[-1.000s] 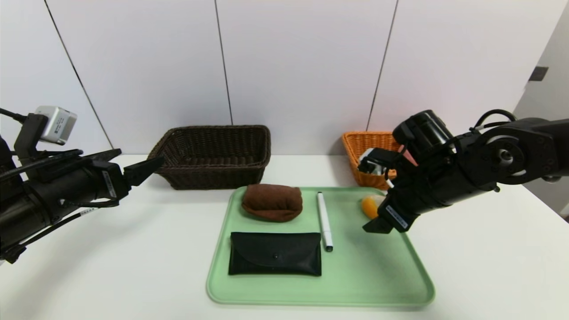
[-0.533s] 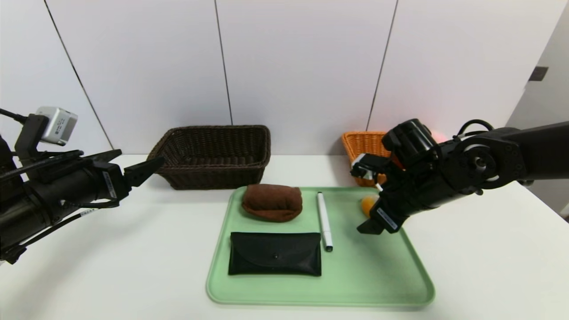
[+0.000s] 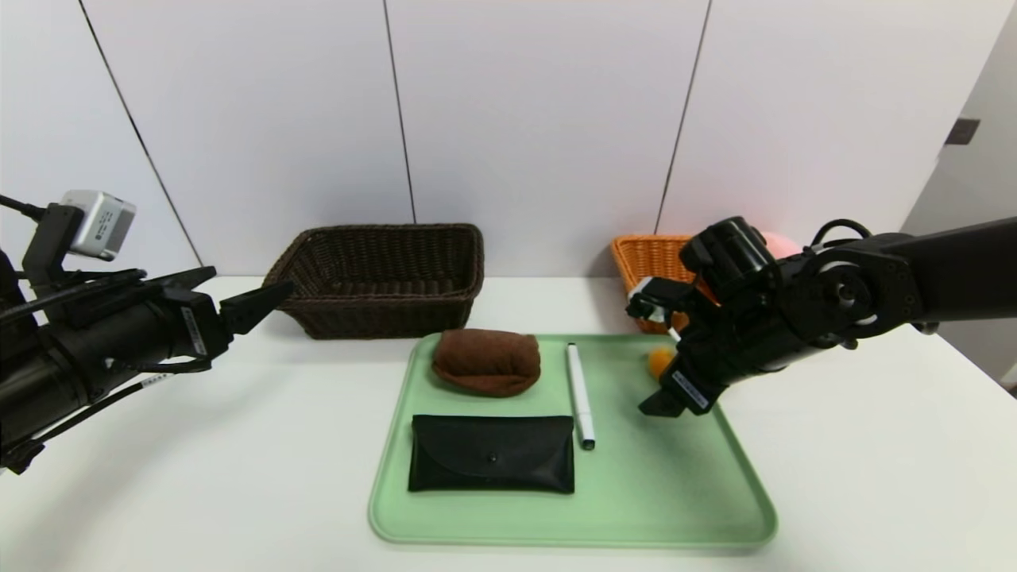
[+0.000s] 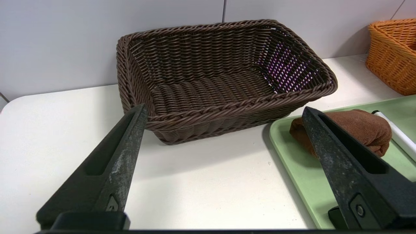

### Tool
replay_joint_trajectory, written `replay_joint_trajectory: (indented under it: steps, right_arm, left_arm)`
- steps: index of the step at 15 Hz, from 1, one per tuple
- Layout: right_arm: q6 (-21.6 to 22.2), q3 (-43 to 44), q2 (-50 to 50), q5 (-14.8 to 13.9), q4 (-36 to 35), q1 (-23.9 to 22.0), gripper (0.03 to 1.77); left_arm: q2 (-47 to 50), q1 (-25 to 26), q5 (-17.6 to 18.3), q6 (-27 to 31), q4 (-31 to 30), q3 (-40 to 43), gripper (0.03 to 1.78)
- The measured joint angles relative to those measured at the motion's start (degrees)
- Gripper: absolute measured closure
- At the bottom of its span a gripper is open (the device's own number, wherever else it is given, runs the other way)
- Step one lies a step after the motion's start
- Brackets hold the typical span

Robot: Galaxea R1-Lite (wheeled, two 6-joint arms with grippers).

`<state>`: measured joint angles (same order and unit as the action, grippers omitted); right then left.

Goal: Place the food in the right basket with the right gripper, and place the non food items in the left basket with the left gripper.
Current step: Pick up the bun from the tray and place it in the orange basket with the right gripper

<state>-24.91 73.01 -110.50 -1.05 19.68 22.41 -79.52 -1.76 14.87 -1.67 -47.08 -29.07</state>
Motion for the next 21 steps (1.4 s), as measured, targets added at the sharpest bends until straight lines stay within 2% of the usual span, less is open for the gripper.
replay_joint_trajectory:
  steps: [7, 8, 11, 15, 16, 17, 21]
  right_arm:
    - [0.46, -0.2, -0.39, 0.11, -0.02, -0.35, 0.1]
    - [0.6, -0.29, -0.39, 0.26, -0.13, -0.37, 0.19]
    - [0.73, -0.2, -0.39, 0.11, -0.02, -0.37, 0.67]
    - [0.73, -0.24, -0.37, 0.12, 0.11, -0.37, 1.12]
    - [0.71, -0.29, -0.34, 0.2, 0.11, -0.33, 1.66]
    - [0.71, -0.35, -0.34, 0.2, 0.16, -0.26, 1.73]
    - [0.88, -0.41, -0.09, 0.2, 0.22, -0.3, 1.74]
  left_arm:
    - [0.88, 0.0, 0.0, -0.04, 0.0, 0.27, 0.12]
    - [1.0, 0.0, -0.02, -0.04, 0.0, 0.55, 0.12]
    - [1.41, 0.0, -0.02, -0.11, 0.0, 0.85, 0.12]
    - [1.73, 0.02, -0.02, -0.11, -0.02, 0.94, 0.12]
    - [1.74, 0.02, -0.02, -0.15, -0.02, 0.94, 0.12]
    - [1.77, 0.05, -0.02, -0.06, -0.02, 0.94, 0.12]
    - [1.79, 0.09, -0.02, 0.0, -0.02, 0.94, 0.12]
